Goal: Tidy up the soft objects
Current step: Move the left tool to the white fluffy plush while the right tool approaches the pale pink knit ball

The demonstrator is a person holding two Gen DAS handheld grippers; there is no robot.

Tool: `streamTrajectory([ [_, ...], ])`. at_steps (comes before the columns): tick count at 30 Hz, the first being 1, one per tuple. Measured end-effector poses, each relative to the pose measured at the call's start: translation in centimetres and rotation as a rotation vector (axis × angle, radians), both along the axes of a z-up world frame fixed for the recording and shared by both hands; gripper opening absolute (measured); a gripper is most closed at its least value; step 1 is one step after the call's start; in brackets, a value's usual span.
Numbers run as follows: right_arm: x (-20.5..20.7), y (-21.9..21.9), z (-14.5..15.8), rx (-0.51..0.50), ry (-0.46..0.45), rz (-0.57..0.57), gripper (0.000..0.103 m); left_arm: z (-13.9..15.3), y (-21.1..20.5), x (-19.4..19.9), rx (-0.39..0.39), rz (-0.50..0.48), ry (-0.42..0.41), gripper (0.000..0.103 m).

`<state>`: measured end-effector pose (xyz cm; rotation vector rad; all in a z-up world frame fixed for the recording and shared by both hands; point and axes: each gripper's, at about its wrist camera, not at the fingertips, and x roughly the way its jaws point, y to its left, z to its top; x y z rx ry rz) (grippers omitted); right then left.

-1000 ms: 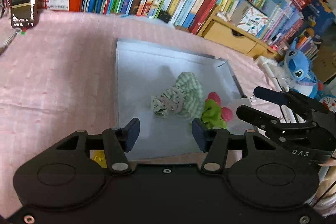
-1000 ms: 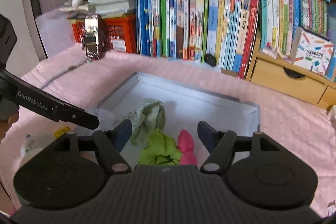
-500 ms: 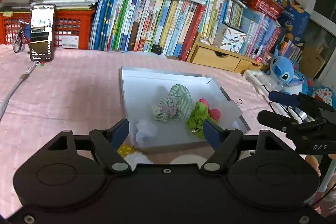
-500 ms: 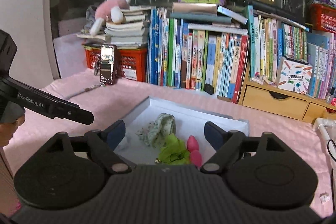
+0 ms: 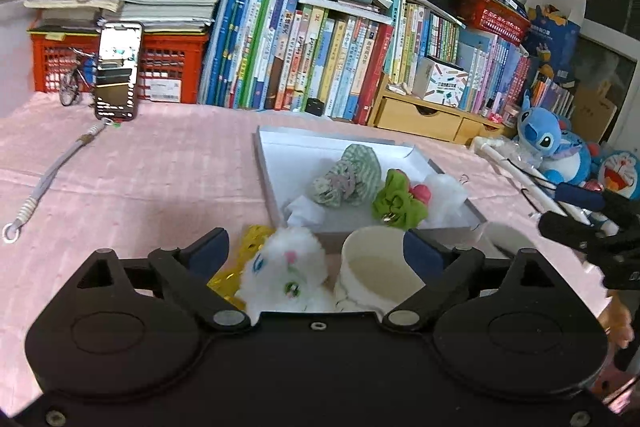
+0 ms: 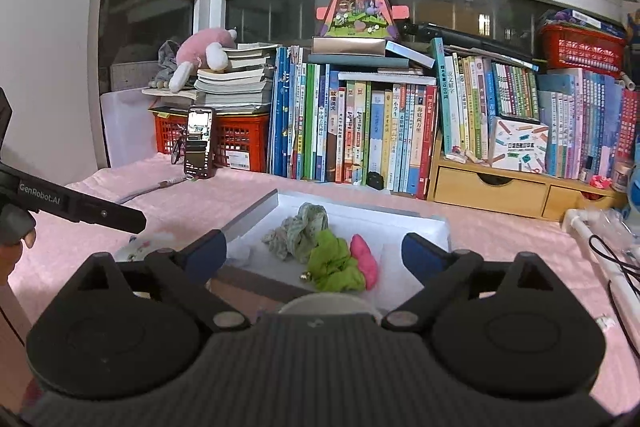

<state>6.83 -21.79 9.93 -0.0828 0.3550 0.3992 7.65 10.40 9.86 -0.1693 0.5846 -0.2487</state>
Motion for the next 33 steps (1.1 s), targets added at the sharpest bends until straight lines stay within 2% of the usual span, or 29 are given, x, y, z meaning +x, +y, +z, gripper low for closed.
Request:
streamTrajectory([
  [7, -3.4, 0.1, -1.4, 0.013, -0.038, 0.006, 0.102, -2.3, -0.5, -2.5, 0.056, 0.026, -0.028, 0.095],
  [13, -5.7, 0.4, -3.3, 0.013, -0.047, 0.026, 0.102, -4.7, -2.4, -4.1, 0.172, 0.062, -0.072, 0.095],
  [16, -6.6, 0.7, -4.2, 0.008, -0.044, 0.034, 0.103, -5.5, -3.0, -4.4, 0.198, 0.081, -0.084, 0.095],
  [22, -7.9, 0.9, -6.1, 0.03, -0.03, 0.035, 0.103, -6.6, -4.2, -4.7, 0.272, 0.144, -0.157, 0.095],
  [27, -8.5, 1.4, -7.6, 0.022, -0.019, 0.032, 0.103, -7.2, -5.5, -5.0, 0.35, 0.15, -0.217, 0.095],
  [33, -8.6, 1.5, -9.5, 0.059, 0.023, 0.003, 0.103, -7.8, -5.2, -4.5, 0.321, 0.16, -0.197, 0.095],
])
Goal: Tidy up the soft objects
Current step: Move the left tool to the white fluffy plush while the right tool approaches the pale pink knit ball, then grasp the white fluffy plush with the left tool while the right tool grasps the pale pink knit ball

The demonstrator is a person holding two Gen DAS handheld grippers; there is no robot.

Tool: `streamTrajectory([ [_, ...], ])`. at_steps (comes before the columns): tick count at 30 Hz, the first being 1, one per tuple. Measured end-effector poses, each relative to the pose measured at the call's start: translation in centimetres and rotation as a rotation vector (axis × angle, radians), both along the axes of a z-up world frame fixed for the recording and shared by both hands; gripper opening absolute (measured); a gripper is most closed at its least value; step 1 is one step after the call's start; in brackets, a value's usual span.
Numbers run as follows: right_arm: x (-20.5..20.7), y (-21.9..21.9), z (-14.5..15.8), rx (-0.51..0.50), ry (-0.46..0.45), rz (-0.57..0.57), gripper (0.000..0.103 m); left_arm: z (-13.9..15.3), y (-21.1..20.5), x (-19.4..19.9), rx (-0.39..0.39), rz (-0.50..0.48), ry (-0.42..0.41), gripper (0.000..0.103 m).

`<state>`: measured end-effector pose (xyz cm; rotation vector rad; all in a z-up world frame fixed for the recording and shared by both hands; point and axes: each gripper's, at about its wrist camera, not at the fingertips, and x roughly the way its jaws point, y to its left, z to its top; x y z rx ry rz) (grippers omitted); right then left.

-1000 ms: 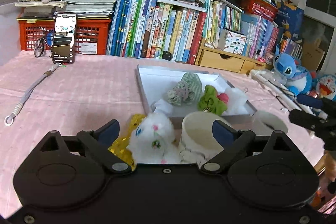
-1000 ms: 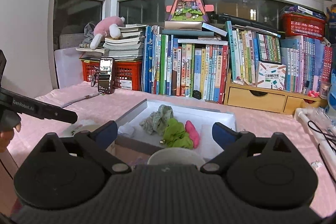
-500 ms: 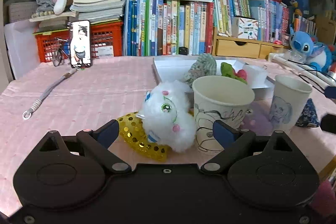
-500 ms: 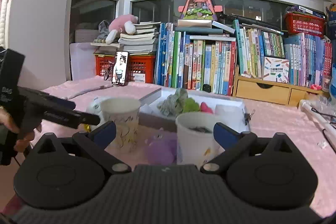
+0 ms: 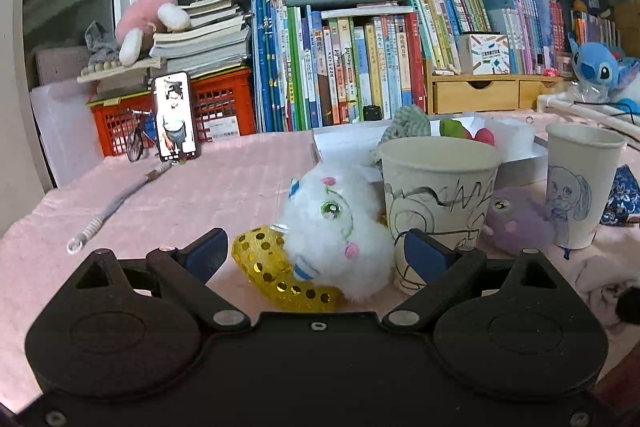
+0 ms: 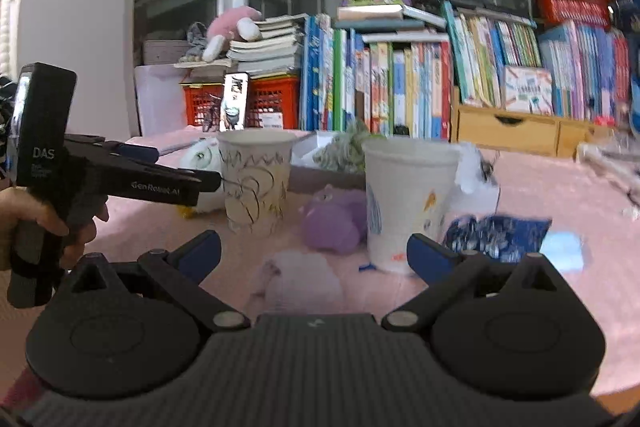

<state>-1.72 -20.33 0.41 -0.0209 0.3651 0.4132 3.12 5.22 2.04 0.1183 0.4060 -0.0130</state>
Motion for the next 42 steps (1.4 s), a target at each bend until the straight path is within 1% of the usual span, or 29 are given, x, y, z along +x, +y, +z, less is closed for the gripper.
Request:
streamTrajectory([
  [3, 0.1, 0.0, -0.5, -0.008, 0.006, -0.013, 0.102, -0.1, 0.3, 0.1, -0.009, -0.003, 0.004, 0.093],
  [5, 0.2, 0.1, -0.8, -0.011, 0.015, -0.011, 0.102, -0.1, 0.3, 0.2, -0.006, -0.012, 0.013, 0.079],
  [7, 0.3, 0.2, -0.9, -0.012, 0.024, -0.008, 0.1, -0.1, 0.4, 0.4, -0.009, -0.017, 0.023, 0.073],
  [12, 0.6, 0.5, -1.3, -0.02, 0.041, 0.001, 0.094, -0.1, 0.4, 0.7, -0.034, -0.027, 0.036, 0.063],
  [14, 0.6, 0.5, -1.4, -0.024, 0.047, 0.006, 0.091, -0.2, 0.4, 0.8, -0.041, -0.033, 0.045, 0.055],
  [17, 0.6, 0.7, -1.6, -0.025, 0.059, 0.012, 0.085, -0.2, 0.5, 1.1, -0.077, -0.042, 0.069, 0.048],
  [25, 0.9, 0.9, -1.9, -0.032, 0.084, 0.03, 0.073, -0.3, 1.1, 1.7, -0.154, -0.026, 0.092, 0.046],
  [26, 0.9, 0.9, -2.0, -0.032, 0.087, 0.032, 0.069, -0.3, 1.2, 1.7, -0.164, -0.026, 0.096, 0.043],
  [27, 0.9, 1.0, -2.0, -0.034, 0.09, 0.033, 0.066, -0.2, 1.2, 1.8, -0.175, -0.024, 0.102, 0.042],
  [29, 1.0, 1.1, -2.1, -0.043, 0.097, 0.035, 0.054, 0.0, 1.2, 1.8, -0.188, -0.016, 0.109, 0.038],
  [34, 1.0, 0.9, -1.8, -0.04, 0.094, 0.04, 0.05, 1.1, 1.2, 1.4, -0.196, -0.011, 0.097, 0.037],
  [38, 1.0, 0.8, -1.3, -0.037, 0.075, 0.038, 0.049, 2.2, 1.7, 1.0, -0.21, 0.002, 0.078, 0.035],
  [42, 1.0, 0.5, -0.4, -0.012, 0.056, 0.039, 0.049, 3.4, 2.1, 0.7, -0.203, 0.019, 0.052, 0.034],
])
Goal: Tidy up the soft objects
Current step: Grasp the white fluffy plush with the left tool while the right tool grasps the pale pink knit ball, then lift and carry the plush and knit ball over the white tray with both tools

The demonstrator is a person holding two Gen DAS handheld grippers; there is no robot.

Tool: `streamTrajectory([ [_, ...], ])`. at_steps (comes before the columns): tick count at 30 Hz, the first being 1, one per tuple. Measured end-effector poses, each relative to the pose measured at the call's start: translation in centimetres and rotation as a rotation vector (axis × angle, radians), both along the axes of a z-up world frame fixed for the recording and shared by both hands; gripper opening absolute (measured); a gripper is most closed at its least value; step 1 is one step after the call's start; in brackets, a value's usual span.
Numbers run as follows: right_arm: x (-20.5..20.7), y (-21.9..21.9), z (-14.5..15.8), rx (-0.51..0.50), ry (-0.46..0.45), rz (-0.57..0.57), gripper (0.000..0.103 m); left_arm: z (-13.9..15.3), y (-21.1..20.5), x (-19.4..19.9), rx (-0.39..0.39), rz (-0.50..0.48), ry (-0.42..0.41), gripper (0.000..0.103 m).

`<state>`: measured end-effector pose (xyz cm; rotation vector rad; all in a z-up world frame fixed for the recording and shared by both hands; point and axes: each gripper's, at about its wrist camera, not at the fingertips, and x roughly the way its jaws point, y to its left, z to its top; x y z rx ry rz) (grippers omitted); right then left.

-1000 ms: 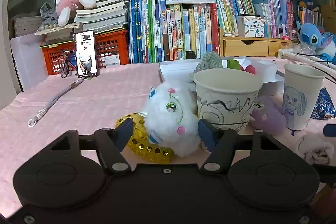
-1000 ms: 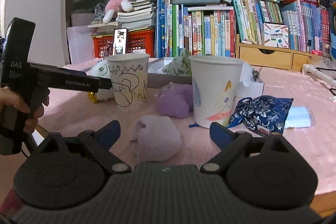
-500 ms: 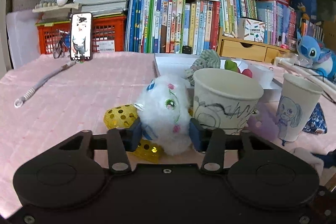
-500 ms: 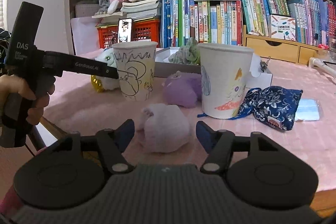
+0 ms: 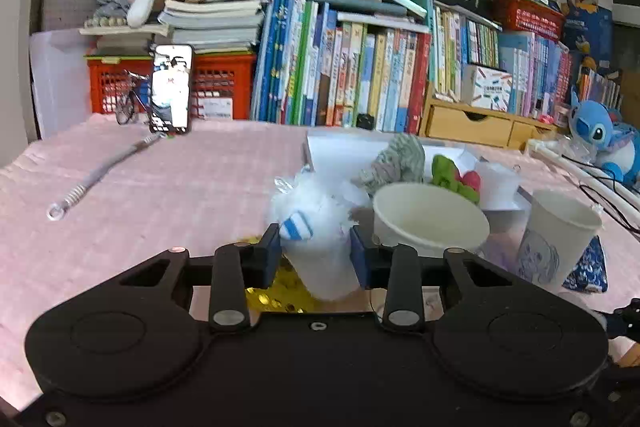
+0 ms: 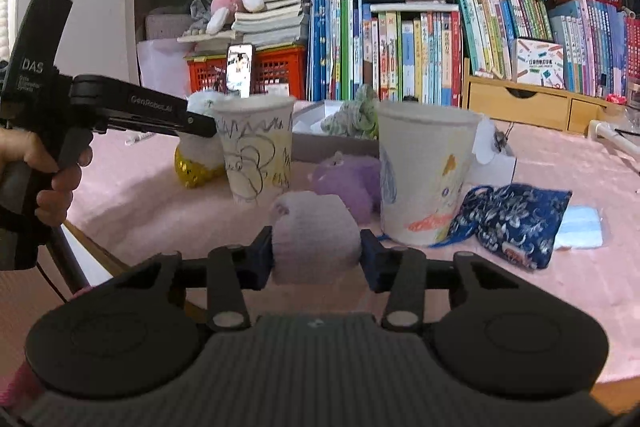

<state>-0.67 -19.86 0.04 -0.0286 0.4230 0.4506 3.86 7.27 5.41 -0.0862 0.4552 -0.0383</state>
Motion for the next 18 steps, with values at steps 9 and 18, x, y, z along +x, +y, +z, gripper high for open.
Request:
streamTrajectory([
  [9, 0.1, -1.5, 2.7, 0.055, -0.061, -0.015, 0.049, 1.9, 0.9, 0.4, -0.004, 0.025, -0.019, 0.032],
  [18, 0.6, -2.9, 5.1, 0.096, -0.099, -0.021, 0.049, 3.3, 1.0, 1.1, -0.015, 0.021, -0.033, 0.032],
])
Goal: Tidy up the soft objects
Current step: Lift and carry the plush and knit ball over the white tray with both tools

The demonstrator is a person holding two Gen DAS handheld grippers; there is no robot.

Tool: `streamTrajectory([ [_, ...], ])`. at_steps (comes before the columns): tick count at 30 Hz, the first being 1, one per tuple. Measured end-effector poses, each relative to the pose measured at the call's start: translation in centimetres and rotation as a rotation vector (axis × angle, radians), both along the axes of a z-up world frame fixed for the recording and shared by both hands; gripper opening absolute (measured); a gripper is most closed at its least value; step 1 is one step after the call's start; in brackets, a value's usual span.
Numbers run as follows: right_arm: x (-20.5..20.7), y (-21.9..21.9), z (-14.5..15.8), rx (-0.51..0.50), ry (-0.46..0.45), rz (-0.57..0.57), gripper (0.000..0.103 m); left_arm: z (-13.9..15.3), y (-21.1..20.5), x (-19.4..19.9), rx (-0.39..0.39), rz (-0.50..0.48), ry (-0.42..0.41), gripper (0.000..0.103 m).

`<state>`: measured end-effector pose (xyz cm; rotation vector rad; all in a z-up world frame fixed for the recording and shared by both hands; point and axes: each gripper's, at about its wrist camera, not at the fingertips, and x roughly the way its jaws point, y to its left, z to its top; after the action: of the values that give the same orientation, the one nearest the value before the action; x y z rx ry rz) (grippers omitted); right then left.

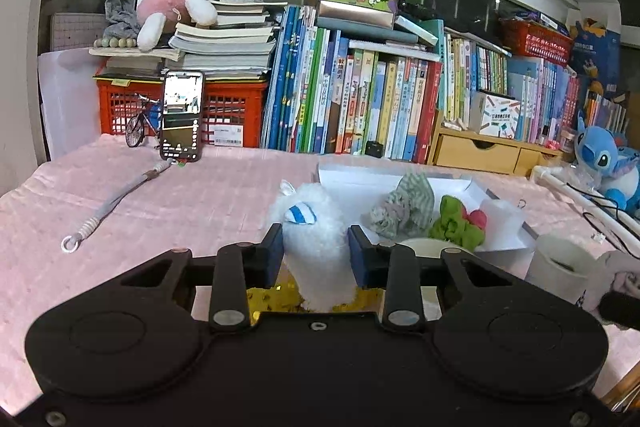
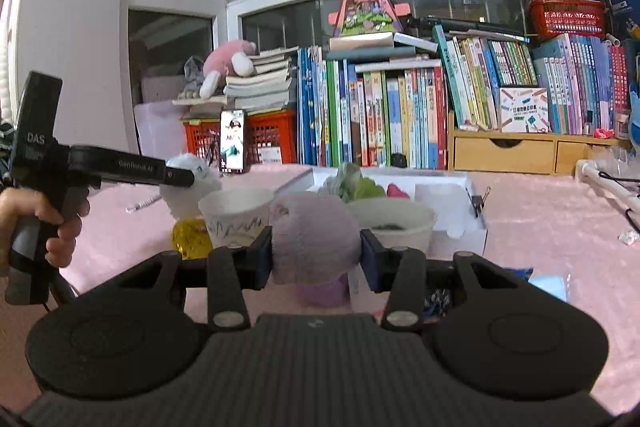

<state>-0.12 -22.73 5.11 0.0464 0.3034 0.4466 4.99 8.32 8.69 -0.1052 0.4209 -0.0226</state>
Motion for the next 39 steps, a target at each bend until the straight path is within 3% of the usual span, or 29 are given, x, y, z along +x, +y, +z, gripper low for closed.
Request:
streamTrajectory([
  [13, 3.7, -2.5, 4.7, 0.052, -0.005, -0.07, 0.049, 5.2, -0.7, 3.0, -0.045, -0.088, -0.035, 0.032],
  [21, 8.6, -4.7, 7.2, 0.056, 0.023, -0.133, 0.049, 8.1, -3.2, 6.8, -0.018, -0.151, -0.029, 0.032],
  [28, 14.4, -5.9, 7.0, 0.04, 0.133, -0.151, 0.049, 7.1, -3.6, 12.3, -0.036, -0.152, 0.094, 0.032],
  [34, 18.7, -5.7, 4.9, 0.027, 0.262, -0.177, 0.049, 4.6, -2.9, 17.2, -0.098, -0.156, 0.241, 0.032],
  [39, 21.0, -5.2, 3.2, 0.027, 0.325, -0.164, 0.049, 2.3, -2.6, 19.7, -0.121, -0.141, 0.318, 0.032],
])
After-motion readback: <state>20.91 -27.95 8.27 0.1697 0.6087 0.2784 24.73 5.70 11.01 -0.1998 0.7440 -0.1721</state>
